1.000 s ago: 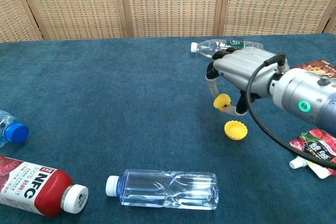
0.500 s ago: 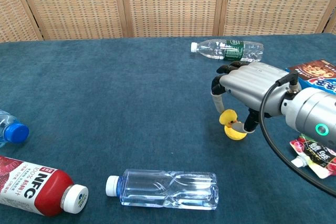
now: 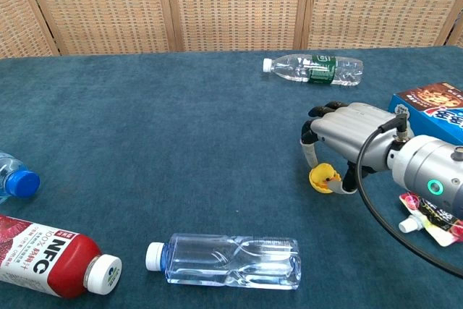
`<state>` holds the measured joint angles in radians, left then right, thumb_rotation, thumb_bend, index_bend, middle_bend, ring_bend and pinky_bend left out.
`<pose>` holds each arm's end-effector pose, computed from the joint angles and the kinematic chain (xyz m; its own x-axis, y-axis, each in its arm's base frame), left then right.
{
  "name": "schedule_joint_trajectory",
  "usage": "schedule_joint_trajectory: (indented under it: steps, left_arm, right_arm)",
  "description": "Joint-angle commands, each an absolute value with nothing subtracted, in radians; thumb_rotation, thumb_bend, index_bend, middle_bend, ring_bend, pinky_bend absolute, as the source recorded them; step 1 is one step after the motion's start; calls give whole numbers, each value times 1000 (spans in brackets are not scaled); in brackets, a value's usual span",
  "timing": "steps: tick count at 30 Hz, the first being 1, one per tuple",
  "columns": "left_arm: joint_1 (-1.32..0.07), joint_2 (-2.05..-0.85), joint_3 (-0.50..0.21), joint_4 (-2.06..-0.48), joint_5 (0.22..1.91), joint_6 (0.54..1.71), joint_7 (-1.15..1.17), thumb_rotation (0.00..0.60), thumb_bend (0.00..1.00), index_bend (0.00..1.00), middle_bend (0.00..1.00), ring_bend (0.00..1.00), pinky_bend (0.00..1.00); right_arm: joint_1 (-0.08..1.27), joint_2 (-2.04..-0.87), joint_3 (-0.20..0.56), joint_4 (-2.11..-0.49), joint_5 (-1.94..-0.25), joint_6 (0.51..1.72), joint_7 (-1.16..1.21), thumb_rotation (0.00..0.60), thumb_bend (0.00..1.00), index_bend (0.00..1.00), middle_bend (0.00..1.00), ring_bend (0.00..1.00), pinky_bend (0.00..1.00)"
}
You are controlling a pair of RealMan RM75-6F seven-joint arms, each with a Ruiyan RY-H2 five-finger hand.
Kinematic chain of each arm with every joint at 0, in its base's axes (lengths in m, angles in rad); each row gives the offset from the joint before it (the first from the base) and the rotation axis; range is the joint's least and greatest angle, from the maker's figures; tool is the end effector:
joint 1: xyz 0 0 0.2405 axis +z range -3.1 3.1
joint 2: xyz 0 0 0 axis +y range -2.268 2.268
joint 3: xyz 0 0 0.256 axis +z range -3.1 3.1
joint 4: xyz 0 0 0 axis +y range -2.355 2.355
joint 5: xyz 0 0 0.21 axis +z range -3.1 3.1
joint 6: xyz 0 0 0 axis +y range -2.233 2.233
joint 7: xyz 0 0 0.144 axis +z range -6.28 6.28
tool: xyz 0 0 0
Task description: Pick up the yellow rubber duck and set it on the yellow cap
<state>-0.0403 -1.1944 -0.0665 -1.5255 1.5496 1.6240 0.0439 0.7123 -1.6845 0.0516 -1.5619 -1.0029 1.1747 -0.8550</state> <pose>-0.3134 0.1696 0.1605 0.4422 -0.1361 0.8865 0.8944 -0.0067 -0.4471 -0.1438 -0.2900 -0.0540 0.7097 -0.1634 0.6853 -0.6827 -0.3998 0.6116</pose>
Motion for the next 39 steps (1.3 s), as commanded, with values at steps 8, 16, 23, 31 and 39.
schedule_joint_trajectory:
  steps: [8, 16, 23, 31, 39]
  left_arm:
    - [-38, -1193, -68, -1525, 1551, 1630, 40, 600, 87, 0, 0, 0, 0]
    - [-36, -1189, -69, -1528, 1549, 1633, 32, 600, 87, 0, 0, 0, 0]
    - [-34, -1188, -69, -1529, 1551, 1637, 34, 600, 87, 0, 0, 0, 0]
    - [-30, -1186, -71, -1526, 1544, 1641, 28, 600, 88, 0, 0, 0, 0]
    - [-32, -1191, -66, -1525, 1548, 1634, 42, 600, 88, 0, 0, 0, 0]
  right_arm:
    - [705, -1680, 61, -1561, -1025, 1182, -865, 600, 276, 344, 29, 0, 0]
    - [698, -1667, 69, -1583, -1021, 1193, -888, 600, 256, 237, 0, 0, 0]
    - [662, -1609, 62, -1645, -1098, 1258, -847, 600, 256, 230, 0, 0, 0]
    - [507, -1426, -5, -1687, -1278, 1413, -571, 600, 219, 1, 0, 0, 0]
    - [368, -1384, -57, -1547, -1367, 1506, -330, 600, 217, 0, 0, 0, 0]
